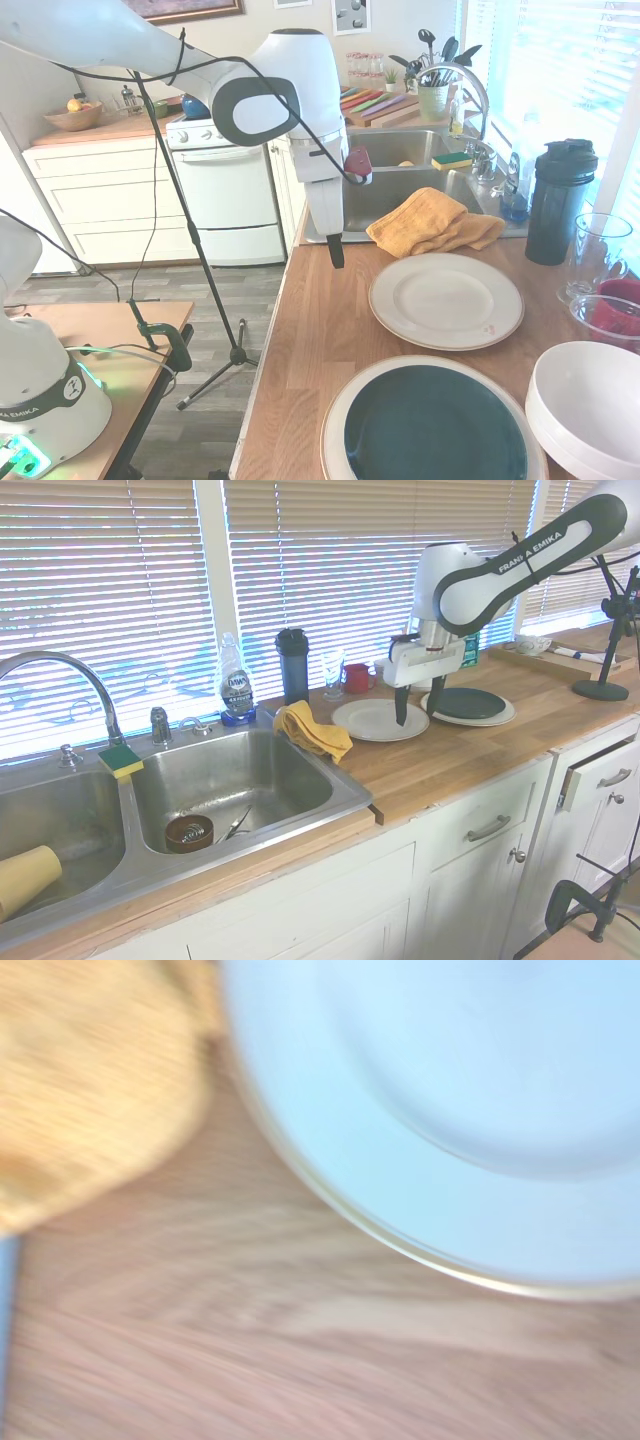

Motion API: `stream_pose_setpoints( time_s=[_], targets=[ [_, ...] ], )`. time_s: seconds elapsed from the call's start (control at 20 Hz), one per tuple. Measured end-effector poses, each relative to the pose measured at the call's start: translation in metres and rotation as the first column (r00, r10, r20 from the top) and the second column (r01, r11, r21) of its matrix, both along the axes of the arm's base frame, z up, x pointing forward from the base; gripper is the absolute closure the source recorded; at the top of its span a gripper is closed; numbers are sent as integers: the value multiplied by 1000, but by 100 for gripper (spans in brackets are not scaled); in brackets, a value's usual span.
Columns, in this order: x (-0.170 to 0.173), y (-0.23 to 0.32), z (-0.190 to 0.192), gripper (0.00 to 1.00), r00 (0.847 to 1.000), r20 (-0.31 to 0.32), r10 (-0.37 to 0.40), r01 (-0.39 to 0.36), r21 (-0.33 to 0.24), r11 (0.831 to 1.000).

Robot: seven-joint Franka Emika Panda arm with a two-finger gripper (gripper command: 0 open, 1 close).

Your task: Wipe the white plate in clockwise motion

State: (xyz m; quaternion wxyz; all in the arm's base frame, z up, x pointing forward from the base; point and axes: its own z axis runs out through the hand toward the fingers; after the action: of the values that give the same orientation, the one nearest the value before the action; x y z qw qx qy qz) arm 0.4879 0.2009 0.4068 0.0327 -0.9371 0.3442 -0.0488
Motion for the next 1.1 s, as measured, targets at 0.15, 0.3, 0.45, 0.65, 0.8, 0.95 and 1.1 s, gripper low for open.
stream_pose_setpoints(
  time_s=[0.15, 0.3, 0.45, 0.65, 0.8, 0.95, 1.1],
  targets=[
    [6, 24, -2, 0, 999, 25, 25, -25, 1, 1000],
    [12, 46, -8, 0, 997, 47, 57, -57, 7, 998],
    [19, 70, -16, 0, 994, 67, 83, -84, 10, 996],
    [21, 109, -22, 0, 987, 110, 117, -119, 12, 993],
    [24, 133, -25, 0, 978, 148, 150, -153, 11, 988],
    [32, 149, -29, 0, 963, 197, 184, -187, -6, 982],
    [41, 157, -41, 0, 944, 255, 210, -205, -44, 978]
  ],
)
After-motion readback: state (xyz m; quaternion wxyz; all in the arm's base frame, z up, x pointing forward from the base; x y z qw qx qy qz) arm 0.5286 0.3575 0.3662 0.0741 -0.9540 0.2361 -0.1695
